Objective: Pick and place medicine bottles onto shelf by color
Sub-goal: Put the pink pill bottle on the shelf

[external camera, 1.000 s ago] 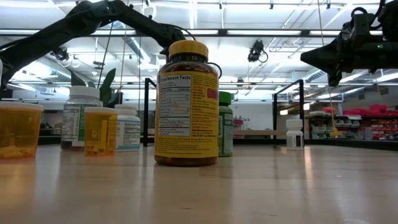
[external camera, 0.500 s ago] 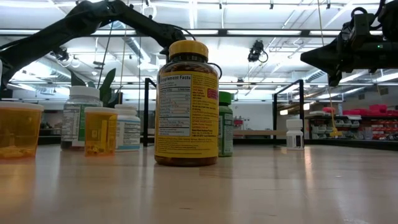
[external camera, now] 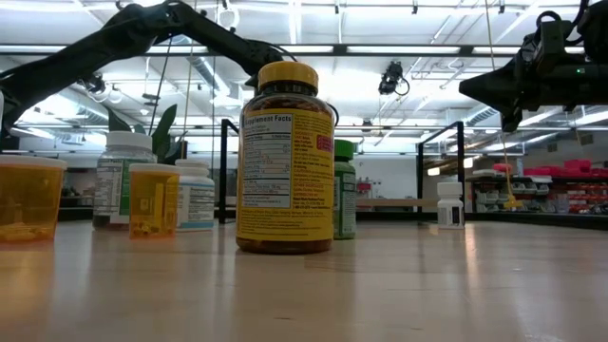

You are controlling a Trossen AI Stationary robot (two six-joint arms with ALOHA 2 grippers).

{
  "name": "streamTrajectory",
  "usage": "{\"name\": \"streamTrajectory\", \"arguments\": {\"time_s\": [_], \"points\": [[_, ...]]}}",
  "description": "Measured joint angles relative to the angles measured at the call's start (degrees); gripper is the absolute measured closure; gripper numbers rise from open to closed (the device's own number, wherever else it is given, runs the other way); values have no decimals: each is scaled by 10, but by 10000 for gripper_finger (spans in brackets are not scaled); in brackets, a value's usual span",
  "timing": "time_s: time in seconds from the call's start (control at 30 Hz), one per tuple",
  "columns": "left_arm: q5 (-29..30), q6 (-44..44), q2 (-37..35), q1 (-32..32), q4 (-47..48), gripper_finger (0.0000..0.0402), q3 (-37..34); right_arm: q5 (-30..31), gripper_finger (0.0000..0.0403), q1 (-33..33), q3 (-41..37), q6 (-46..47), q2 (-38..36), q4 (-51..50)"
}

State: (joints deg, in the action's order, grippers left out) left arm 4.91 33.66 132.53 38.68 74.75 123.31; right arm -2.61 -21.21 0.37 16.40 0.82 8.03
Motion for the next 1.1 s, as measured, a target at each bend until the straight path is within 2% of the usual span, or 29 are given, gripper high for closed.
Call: {"name": "streamTrajectory", "arguments": {"time_s": [0.67,1.1], "points": [[7,0,0,-12,-5,95,0,0,361,0,0,0,0,0],[28,-4,0,-25,-13,63,14,0,361,0,0,0,0,0]]}}
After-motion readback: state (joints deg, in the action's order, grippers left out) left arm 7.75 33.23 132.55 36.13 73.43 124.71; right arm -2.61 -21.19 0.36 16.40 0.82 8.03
